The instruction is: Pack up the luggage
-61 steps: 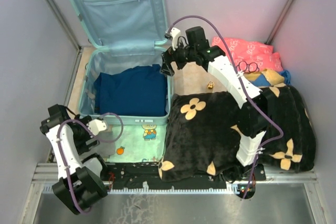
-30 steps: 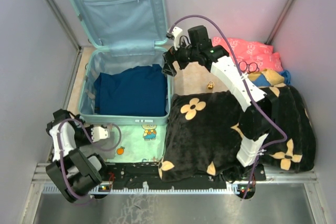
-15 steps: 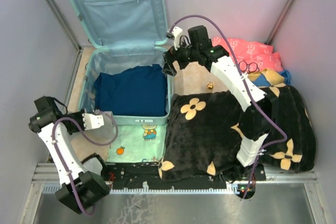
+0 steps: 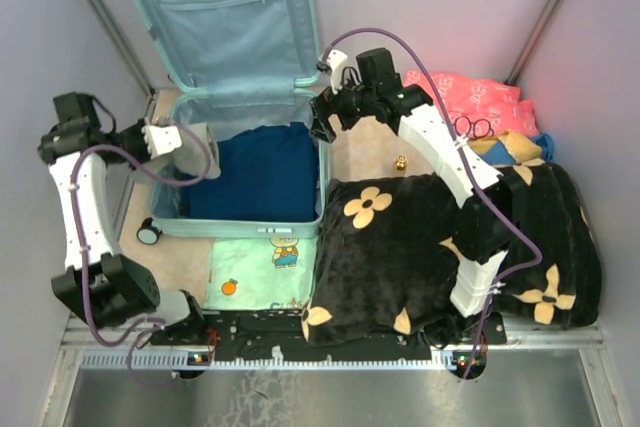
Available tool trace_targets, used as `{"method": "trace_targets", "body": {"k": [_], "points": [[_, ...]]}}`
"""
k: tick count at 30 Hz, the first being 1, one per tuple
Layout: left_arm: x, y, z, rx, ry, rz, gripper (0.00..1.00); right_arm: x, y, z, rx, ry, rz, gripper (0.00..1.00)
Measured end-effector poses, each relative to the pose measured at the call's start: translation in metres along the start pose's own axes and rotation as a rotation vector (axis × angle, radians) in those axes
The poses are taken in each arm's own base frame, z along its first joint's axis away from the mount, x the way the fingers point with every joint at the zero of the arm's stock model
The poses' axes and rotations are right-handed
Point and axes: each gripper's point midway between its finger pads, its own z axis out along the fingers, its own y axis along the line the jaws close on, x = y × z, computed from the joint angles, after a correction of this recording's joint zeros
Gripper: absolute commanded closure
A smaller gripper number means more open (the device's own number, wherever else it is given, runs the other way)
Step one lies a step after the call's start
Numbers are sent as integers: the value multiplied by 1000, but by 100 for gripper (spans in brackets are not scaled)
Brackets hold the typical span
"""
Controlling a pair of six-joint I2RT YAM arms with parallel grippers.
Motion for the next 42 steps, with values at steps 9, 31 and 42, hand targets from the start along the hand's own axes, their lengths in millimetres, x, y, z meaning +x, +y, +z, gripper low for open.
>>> {"method": "trace_targets", "body": {"k": [9,31,42], "points": [[-35,74,96,36,-102,25,100,4,-26,-8,61,2,22,1],[-47,57,365,203,-100,88,93,28,-108,-49,225,3,129,1],[-62,43,386,205,-114,-15,14,32,-124,-62,234,-15,175,1]]}}
